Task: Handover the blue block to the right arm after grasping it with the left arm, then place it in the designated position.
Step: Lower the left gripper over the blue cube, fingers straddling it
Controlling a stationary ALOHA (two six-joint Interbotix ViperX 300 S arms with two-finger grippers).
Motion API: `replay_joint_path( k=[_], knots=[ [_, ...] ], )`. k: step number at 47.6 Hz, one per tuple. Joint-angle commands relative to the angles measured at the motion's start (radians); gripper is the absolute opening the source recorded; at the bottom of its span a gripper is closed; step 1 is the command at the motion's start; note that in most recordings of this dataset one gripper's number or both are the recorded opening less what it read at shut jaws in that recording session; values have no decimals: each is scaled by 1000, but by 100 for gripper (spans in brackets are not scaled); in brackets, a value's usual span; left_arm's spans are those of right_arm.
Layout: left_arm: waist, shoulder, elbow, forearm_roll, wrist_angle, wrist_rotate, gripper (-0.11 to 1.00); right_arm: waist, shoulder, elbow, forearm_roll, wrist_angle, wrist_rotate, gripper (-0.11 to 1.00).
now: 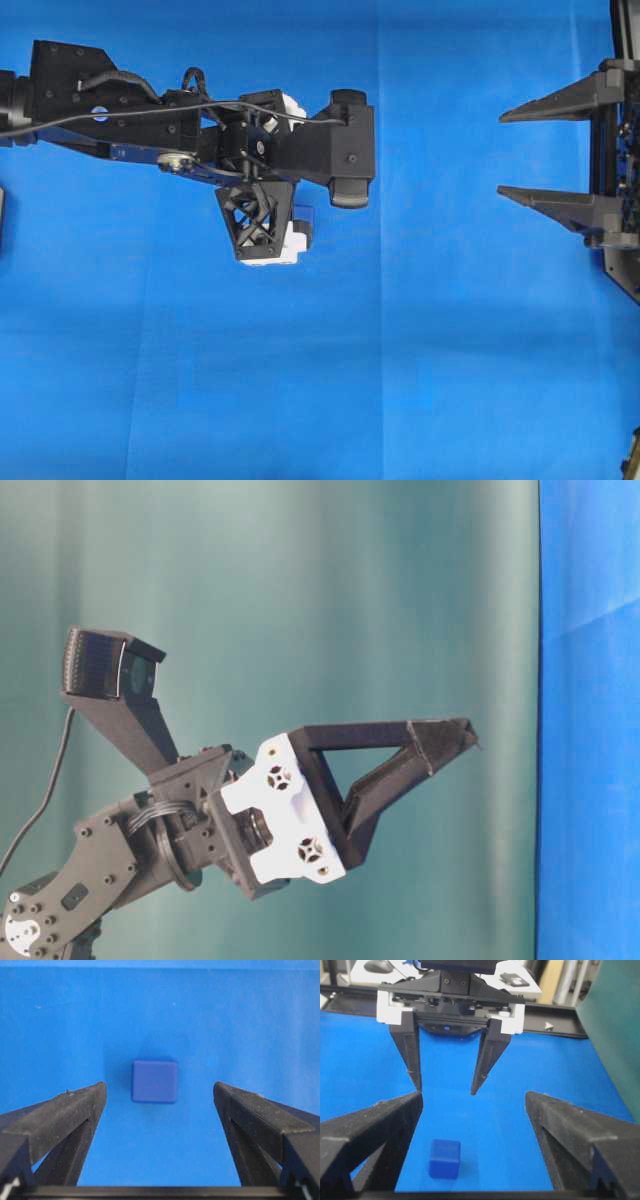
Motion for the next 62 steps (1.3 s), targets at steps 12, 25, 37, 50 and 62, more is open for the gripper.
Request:
replay_joint_path(
  k=[12, 25, 37, 50, 62],
  knots=[
    [3, -15, -23, 2, -6, 0, 91, -2, 5, -29, -2, -5, -2, 95],
    [3, -12, -17, 2, -9, -3, 91, -2, 5, -29, -2, -5, -2, 95],
    [3, 25, 66, 2, -140, -9, 91, -2, 18, -26, -2, -5, -3, 95],
    [-3, 46, 175, 2, -316, -5, 92, -2, 21, -25, -2, -5, -5, 95],
    [-2, 114, 206, 2, -376, -2, 91, -2, 23, -25, -3, -5, -3, 95]
  ],
)
